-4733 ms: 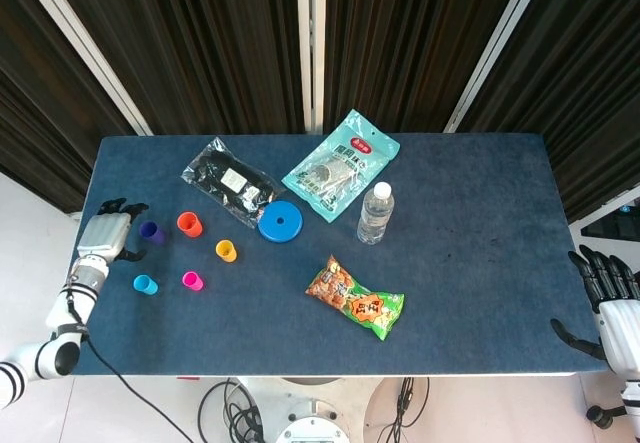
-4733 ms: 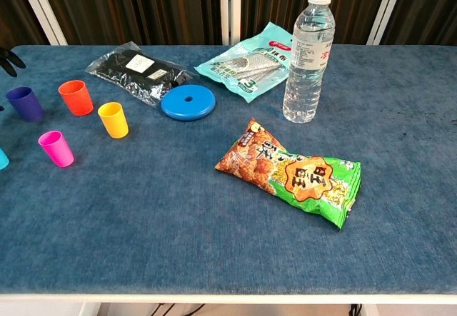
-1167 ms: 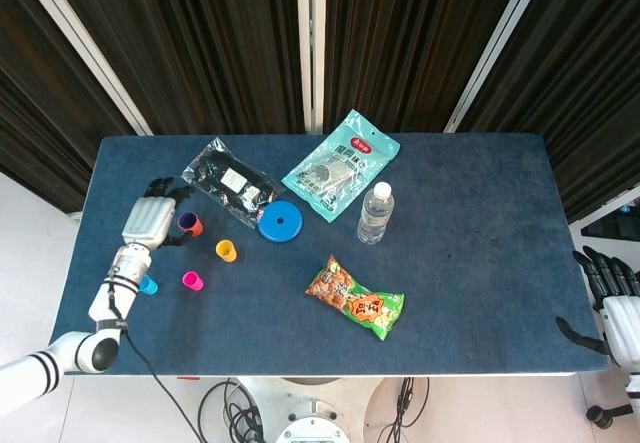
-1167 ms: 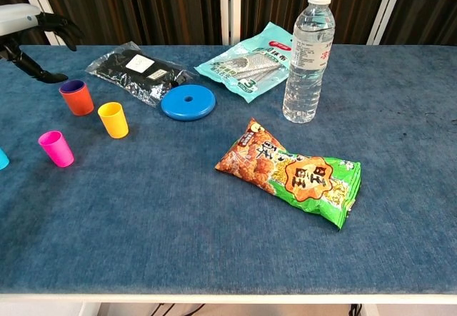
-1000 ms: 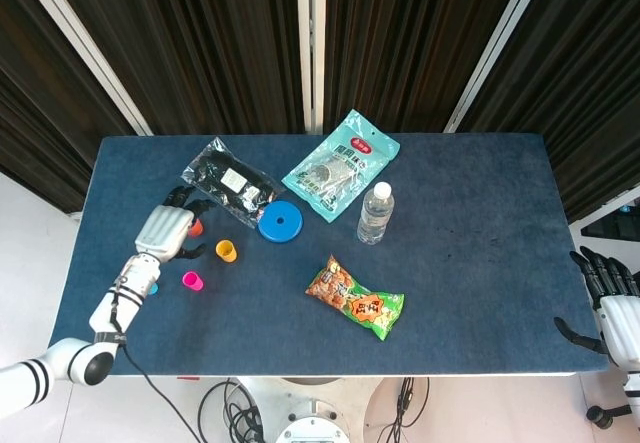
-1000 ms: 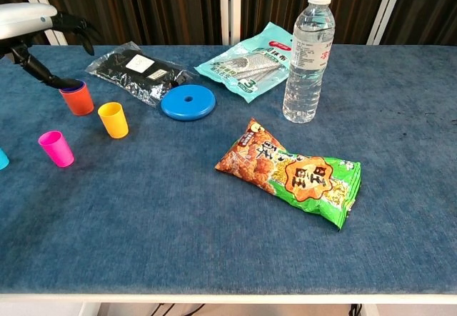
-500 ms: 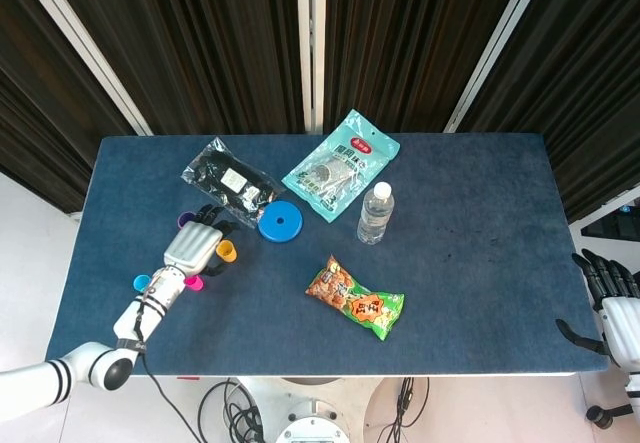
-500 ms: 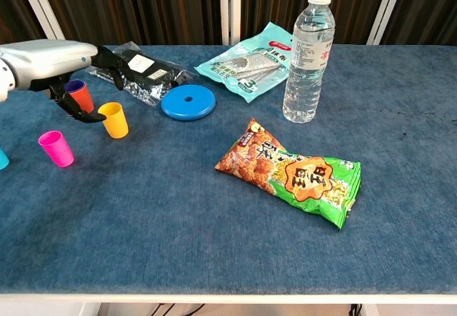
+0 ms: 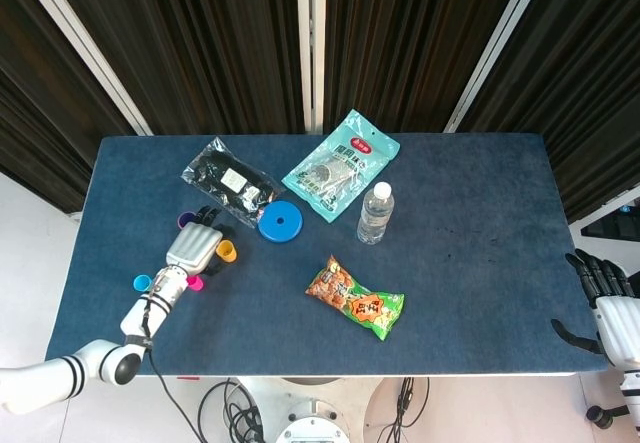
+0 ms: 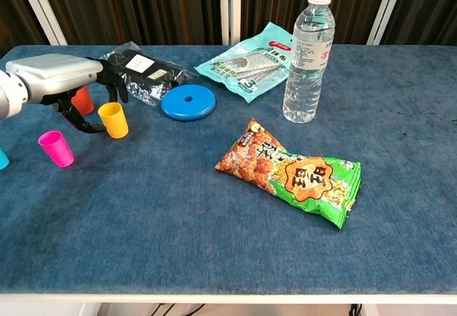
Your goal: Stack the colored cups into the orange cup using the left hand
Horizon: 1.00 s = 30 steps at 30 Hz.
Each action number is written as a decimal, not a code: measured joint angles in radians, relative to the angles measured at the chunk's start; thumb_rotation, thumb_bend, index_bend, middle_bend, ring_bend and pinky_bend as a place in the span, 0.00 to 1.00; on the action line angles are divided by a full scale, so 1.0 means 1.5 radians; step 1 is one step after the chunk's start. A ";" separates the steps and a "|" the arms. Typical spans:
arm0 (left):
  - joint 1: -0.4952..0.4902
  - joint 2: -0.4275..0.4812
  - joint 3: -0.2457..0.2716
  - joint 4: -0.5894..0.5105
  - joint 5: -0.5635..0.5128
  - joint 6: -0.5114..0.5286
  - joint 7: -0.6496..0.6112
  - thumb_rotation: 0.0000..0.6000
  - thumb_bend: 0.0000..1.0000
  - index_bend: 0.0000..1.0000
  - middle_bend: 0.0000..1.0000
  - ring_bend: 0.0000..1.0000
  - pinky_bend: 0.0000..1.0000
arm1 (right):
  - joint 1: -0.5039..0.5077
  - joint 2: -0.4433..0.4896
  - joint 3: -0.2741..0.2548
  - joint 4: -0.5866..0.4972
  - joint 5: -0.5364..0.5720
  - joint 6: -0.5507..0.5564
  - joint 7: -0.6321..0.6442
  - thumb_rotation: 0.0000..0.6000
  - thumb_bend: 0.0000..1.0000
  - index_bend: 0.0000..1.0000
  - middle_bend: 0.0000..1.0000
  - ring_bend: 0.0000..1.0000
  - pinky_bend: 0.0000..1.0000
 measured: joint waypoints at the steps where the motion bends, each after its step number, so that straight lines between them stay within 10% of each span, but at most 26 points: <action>1: 0.001 -0.001 -0.001 0.000 -0.004 -0.001 -0.001 1.00 0.25 0.33 0.37 0.05 0.05 | 0.000 0.000 0.000 0.000 0.001 -0.002 0.000 1.00 0.17 0.00 0.00 0.00 0.00; 30: 0.016 -0.002 -0.038 -0.005 -0.009 0.052 -0.048 1.00 0.29 0.49 0.51 0.17 0.10 | -0.001 -0.006 0.002 0.012 0.009 -0.001 0.007 1.00 0.18 0.00 0.00 0.00 0.00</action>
